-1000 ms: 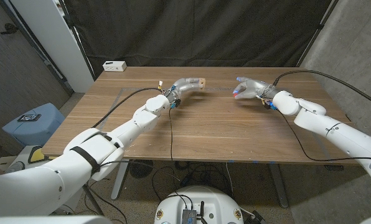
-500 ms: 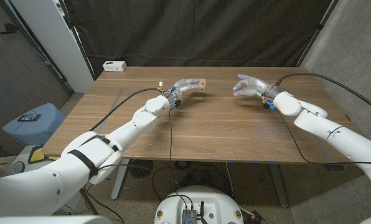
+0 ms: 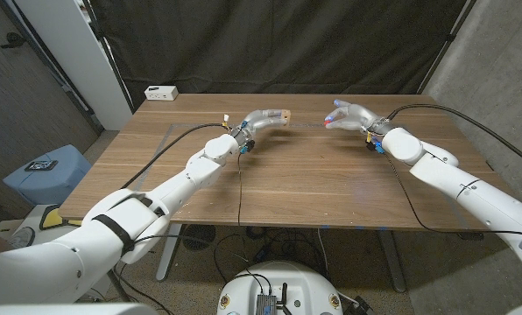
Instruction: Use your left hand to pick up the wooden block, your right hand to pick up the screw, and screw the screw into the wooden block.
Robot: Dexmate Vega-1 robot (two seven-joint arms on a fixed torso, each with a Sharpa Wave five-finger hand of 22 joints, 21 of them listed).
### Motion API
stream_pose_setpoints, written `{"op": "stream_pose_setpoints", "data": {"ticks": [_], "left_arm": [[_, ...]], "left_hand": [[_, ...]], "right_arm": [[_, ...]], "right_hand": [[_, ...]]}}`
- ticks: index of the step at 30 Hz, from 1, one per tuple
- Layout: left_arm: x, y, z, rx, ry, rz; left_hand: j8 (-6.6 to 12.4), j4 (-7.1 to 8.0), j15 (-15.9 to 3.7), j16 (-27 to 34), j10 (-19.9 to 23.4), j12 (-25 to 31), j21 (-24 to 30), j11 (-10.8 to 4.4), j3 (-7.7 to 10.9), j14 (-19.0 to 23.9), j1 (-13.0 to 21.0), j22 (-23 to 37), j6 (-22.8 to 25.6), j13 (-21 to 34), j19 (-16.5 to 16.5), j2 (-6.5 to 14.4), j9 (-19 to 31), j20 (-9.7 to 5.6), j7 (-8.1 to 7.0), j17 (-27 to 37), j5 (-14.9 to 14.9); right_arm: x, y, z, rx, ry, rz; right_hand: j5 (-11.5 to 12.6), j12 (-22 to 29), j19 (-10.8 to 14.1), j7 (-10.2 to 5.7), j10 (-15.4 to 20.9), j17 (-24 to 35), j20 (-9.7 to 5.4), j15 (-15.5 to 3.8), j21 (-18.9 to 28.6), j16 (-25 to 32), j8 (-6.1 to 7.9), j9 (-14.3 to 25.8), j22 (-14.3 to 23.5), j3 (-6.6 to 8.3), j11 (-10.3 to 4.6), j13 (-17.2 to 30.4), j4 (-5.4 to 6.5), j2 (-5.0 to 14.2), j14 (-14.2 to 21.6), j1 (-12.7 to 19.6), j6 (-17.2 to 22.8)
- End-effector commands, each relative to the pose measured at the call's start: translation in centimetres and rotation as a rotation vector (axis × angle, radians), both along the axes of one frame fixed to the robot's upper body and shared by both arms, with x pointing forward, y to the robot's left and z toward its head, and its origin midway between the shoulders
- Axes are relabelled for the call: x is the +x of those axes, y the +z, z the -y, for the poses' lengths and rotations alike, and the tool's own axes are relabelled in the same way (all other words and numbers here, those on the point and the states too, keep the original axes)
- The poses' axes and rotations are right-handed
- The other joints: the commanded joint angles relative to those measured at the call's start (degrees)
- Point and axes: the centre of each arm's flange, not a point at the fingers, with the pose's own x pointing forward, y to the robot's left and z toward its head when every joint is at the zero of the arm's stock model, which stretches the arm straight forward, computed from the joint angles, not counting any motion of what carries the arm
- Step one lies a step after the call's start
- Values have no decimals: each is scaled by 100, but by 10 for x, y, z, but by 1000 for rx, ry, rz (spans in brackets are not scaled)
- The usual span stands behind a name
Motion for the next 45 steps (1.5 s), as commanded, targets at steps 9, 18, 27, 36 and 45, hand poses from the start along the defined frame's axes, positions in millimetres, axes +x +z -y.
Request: {"op": "stream_pose_setpoints", "data": {"ticks": [9,18,27,36,45], "left_arm": [[-13,-8,13,-11,15,24],[-19,-11,25,-25,11,24],[-26,-16,33,-63,-4,11],[-32,-18,35,-74,2,21],[-37,-20,38,-112,-3,11]], "left_hand": [[60,17,-526,37,75,25,37,-12,-18,13,-64,24,75,114,-6,117,9,23,61,6,40],[59,13,-529,36,80,15,39,-12,-24,12,-61,24,78,121,-3,124,9,23,49,6,42],[55,10,-512,34,82,1,40,-11,-32,8,-59,24,74,128,0,132,9,35,51,5,46],[54,3,-513,34,92,-4,42,-11,-34,11,-48,24,74,134,3,141,9,42,60,3,50],[56,3,-504,36,99,-14,42,-11,-42,20,-50,25,83,141,4,144,10,45,66,0,52]], "right_arm": [[2,12,-11,155,49,-47],[4,14,-12,245,88,-50],[5,13,-13,346,137,-61],[0,15,-16,423,170,-54],[-6,9,-22,517,210,-41]], "right_hand": [[-5,4,13,63,-29,20,61,91,14,19,55,36,18,-41,108,26,7,83,-38,-3,-27],[-7,1,11,89,-31,20,65,124,16,21,71,50,19,-51,121,26,5,88,-33,-5,-42],[-8,2,4,114,-25,20,84,161,16,21,97,65,19,-67,145,27,7,87,-34,-18,-38],[-7,3,-1,127,-18,20,91,169,16,23,116,77,19,-78,157,27,5,87,-27,-22,-40],[-1,11,10,137,9,19,95,190,22,36,144,91,19,-81,159,27,-3,98,7,-9,-26]]}}
